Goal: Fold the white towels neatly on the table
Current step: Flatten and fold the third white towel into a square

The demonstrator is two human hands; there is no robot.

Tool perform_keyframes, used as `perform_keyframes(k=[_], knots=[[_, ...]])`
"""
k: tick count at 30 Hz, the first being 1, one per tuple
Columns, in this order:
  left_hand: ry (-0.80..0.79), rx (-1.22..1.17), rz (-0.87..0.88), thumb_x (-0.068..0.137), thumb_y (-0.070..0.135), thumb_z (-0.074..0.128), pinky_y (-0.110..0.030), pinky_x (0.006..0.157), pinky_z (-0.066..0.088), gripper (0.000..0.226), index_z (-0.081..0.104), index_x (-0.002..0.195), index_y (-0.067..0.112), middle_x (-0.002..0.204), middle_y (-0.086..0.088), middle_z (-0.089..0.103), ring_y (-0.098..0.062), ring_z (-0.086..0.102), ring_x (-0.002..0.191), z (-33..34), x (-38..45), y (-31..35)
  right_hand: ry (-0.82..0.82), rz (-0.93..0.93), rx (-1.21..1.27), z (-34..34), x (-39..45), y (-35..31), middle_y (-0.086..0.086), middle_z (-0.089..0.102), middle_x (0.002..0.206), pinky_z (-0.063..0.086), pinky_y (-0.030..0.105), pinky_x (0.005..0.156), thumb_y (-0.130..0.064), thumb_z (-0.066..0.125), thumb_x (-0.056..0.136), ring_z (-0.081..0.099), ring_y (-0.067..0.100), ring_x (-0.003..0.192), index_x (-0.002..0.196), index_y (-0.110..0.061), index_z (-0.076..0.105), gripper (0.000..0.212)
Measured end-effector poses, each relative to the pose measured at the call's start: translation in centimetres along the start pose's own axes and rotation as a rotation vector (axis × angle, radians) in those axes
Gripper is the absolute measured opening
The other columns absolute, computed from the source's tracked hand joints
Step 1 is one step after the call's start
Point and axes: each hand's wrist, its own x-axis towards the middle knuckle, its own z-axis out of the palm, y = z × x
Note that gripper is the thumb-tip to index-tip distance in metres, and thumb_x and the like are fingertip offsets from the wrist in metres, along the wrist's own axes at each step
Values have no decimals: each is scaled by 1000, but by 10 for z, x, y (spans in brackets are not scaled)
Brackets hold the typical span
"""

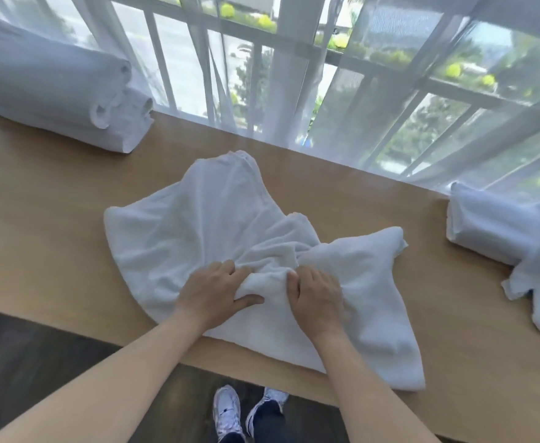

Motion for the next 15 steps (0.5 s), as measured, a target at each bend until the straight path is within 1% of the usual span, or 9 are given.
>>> perform_keyframes(k=[3, 5, 7, 9, 11, 13, 14, 15], knots=[[-52, 32, -88, 83, 87, 11, -30, 58, 33, 81, 52, 130, 35, 94, 5, 56, -18, 55, 76, 8, 13, 8, -46, 67, 18, 7, 8, 7, -2, 57, 69, 41, 37, 71, -39, 27, 100, 52, 24, 67, 72, -22, 42, 37], [-91, 17, -164, 82, 88, 8, -32, 62, 36, 80, 46, 129, 36, 100, 4, 56, -19, 56, 83, 12, 25, 15, -106, 100, 22, 11, 18, 12, -6, 53, 71, 41, 37, 79, -40, 21, 99, 52, 22, 72, 74, -23, 40, 36], [-139, -17, -235, 80, 87, 8, -34, 69, 42, 79, 39, 134, 38, 109, 2, 56, -22, 56, 93, 13, 41, 22, -164, 132, 18, 11, 31, 16, -11, 48, 75, 38, 36, 86, -41, 16, 98, 51, 20, 79, 77, -24, 39, 35], [-203, -37, -282, 80, 86, 12, -33, 77, 41, 79, 34, 139, 38, 117, 1, 54, -23, 55, 102, 10, 57, 31, -186, 175, 24, 9, 44, 23, -11, 49, 79, 36, 36, 90, -38, 20, 99, 51, 19, 85, 79, -25, 40, 32], [-263, -59, -296, 81, 86, 18, -34, 85, 40, 79, 33, 140, 36, 125, 2, 52, -23, 52, 112, 6, 72, 36, -195, 245, 27, 6, 59, 27, -8, 56, 85, 34, 37, 94, -32, 28, 101, 51, 20, 91, 80, -23, 44, 27], [-351, -189, -288, 81, 86, 29, -34, 97, 41, 77, 37, 138, 35, 130, 6, 50, -19, 47, 122, -1, 80, 35, -185, 380, 20, 4, 71, 26, -1, 62, 95, 34, 39, 96, -27, 35, 100, 52, 24, 99, 84, -18, 53, 27], [-384, -320, -295, 82, 84, 33, -35, 101, 41, 70, 41, 134, 37, 131, 10, 50, -15, 46, 124, -6, 82, 30, -152, 462, 35, 0, 75, 21, 3, 63, 96, 35, 41, 94, -25, 39, 98, 53, 27, 100, 85, -14, 57, 25], [-383, -485, -309, 86, 78, 39, -35, 102, 42, 57, 46, 128, 38, 128, 13, 52, -11, 48, 123, -11, 83, 22, -86, 525, 66, -2, 79, 15, 6, 62, 96, 37, 43, 90, -22, 45, 95, 53, 30, 98, 87, -11, 59, 20]])
